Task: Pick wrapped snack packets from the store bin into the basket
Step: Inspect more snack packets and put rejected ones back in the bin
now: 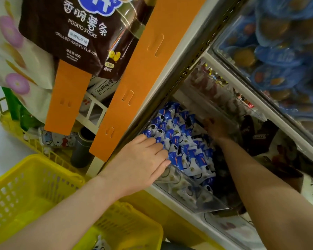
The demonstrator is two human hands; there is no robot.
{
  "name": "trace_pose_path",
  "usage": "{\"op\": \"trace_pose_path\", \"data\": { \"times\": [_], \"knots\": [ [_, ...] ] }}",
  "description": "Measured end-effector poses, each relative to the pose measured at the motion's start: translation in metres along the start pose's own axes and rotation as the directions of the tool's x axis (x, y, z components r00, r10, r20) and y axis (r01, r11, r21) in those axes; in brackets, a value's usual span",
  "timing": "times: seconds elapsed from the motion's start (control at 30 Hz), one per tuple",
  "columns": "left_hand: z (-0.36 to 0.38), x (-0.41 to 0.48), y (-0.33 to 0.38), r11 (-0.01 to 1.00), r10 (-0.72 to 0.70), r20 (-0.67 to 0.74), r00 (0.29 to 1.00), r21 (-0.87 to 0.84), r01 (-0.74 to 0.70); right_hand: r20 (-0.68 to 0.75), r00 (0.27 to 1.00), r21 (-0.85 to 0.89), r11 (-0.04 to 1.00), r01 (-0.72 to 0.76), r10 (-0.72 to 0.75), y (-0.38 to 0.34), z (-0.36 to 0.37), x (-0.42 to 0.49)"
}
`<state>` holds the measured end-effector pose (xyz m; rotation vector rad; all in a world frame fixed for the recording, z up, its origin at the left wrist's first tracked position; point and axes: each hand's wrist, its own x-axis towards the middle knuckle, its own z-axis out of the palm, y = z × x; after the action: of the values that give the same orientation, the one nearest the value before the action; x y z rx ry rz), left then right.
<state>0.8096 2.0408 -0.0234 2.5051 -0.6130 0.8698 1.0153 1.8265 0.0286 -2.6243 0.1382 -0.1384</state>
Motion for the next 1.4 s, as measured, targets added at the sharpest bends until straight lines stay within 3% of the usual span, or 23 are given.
{"op": "trace_pose_path", "data": {
  "times": [0.1, 0.2, 0.57, 0.67, 0.73, 0.87, 1.0, 1.07, 1.17, 1.3, 1.4],
  "knots": [
    [0.0, 0.0, 0.0, 1.0, 0.012, -0.019, 1.0, -0.012, -0.013, 0.034, 0.996, -0.183, 0.98, -0.074, 0.082, 0.011, -0.003, -0.001],
    [0.0, 0.0, 0.0, 0.999, 0.016, -0.02, 1.0, -0.027, -0.017, 0.074, 0.986, -0.256, 0.958, -0.127, 0.151, 0.014, 0.002, 0.0],
    [-0.003, -0.001, -0.001, 0.996, 0.021, -0.003, 1.0, -0.086, -0.021, 0.12, 0.947, -0.083, 0.954, -0.288, 0.297, 0.017, 0.007, 0.008],
    [-0.003, 0.0, -0.001, 0.996, 0.007, 0.032, 0.999, -0.087, -0.004, 0.055, 0.974, 0.014, 0.975, -0.222, 0.221, 0.01, 0.007, 0.005],
    [-0.003, -0.001, -0.001, 0.997, 0.0, 0.055, 0.998, -0.078, 0.004, -0.092, 0.983, 0.088, 0.985, -0.151, 0.159, 0.002, 0.006, 0.0],
    [-0.009, -0.001, 0.002, 0.999, -0.014, 0.101, 0.995, -0.043, 0.018, -0.358, 0.934, 0.101, 0.994, 0.03, 0.008, -0.029, -0.006, -0.027],
    [-0.015, -0.003, 0.013, 0.976, -0.183, 0.172, 0.968, -0.09, 0.2, -0.348, 0.908, 0.104, 0.953, 0.285, -0.234, -0.054, -0.019, -0.078],
    [-0.02, -0.005, 0.021, 0.918, -0.299, 0.139, 0.944, -0.228, 0.325, -0.307, 0.887, 0.163, 0.899, 0.406, -0.345, -0.06, -0.025, -0.11],
    [-0.032, -0.006, 0.036, 0.724, -0.525, 0.06, 0.849, -0.492, 0.483, -0.222, 0.869, 0.37, 0.786, 0.495, -0.443, -0.065, -0.035, -0.162],
    [-0.045, -0.007, 0.054, 0.291, -0.649, 0.218, 0.729, -0.814, 0.503, -0.032, 0.839, 0.504, 0.716, 0.483, -0.543, -0.058, -0.036, -0.214],
    [-0.048, -0.012, 0.064, 0.216, -0.659, 0.263, 0.704, -0.831, 0.513, 0.116, 0.857, 0.651, 0.69, 0.316, -0.503, -0.05, -0.03, -0.234]
  ]
}}
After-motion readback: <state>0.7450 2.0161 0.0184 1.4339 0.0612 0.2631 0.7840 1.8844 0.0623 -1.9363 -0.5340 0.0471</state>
